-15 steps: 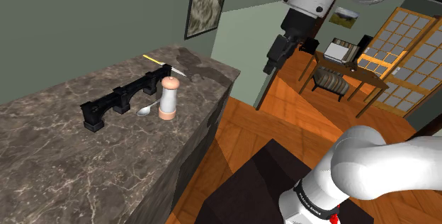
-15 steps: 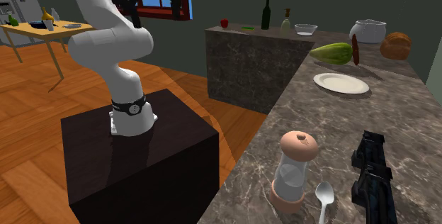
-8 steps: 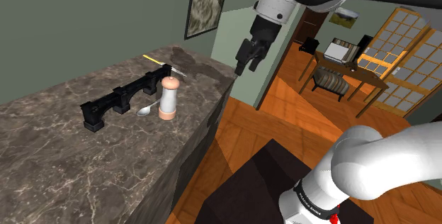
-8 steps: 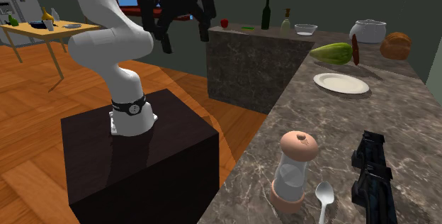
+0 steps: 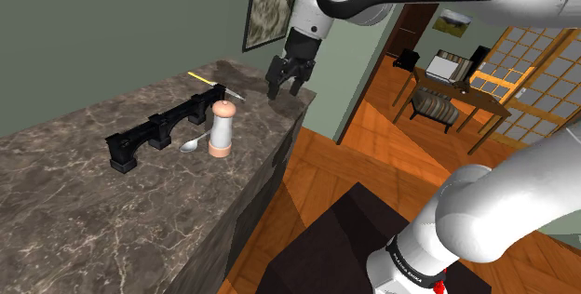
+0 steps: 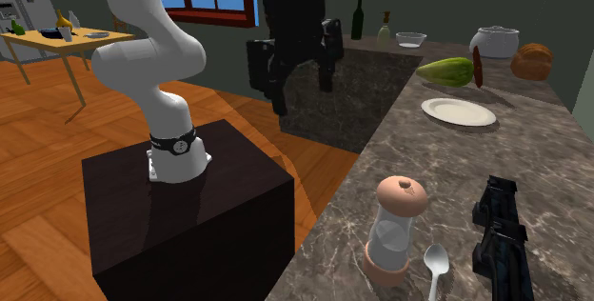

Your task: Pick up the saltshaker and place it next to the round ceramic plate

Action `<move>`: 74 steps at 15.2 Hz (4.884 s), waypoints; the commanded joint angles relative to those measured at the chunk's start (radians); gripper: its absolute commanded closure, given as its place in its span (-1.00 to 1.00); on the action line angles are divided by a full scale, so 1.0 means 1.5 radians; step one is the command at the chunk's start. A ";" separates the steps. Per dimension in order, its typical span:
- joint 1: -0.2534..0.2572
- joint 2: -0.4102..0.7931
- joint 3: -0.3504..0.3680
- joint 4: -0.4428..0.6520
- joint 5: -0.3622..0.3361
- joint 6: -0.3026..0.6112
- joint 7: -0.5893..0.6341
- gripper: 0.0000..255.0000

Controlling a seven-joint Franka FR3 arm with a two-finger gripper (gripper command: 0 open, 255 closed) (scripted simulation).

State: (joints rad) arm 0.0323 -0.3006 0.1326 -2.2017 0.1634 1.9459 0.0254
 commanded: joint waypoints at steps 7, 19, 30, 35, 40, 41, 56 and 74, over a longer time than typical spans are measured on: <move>0.009 0.208 0.020 0.135 -0.002 0.075 0.032 -1.00; 0.023 0.341 0.028 0.193 -0.011 0.151 0.051 -1.00; 0.023 0.341 0.028 0.193 -0.011 0.151 0.051 1.00; 0.023 0.341 0.028 0.193 -0.011 0.151 0.051 1.00; 0.022 0.330 0.028 0.207 -0.011 0.127 0.053 1.00; 0.022 0.327 0.028 0.212 -0.012 0.118 0.054 1.00; 0.020 0.295 0.027 0.306 -0.014 -0.006 0.070 1.00; 0.020 0.299 0.027 0.473 -0.020 -0.167 0.093 1.00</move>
State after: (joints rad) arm 0.0628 0.1487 0.1744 -1.5072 0.1328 1.7105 0.1639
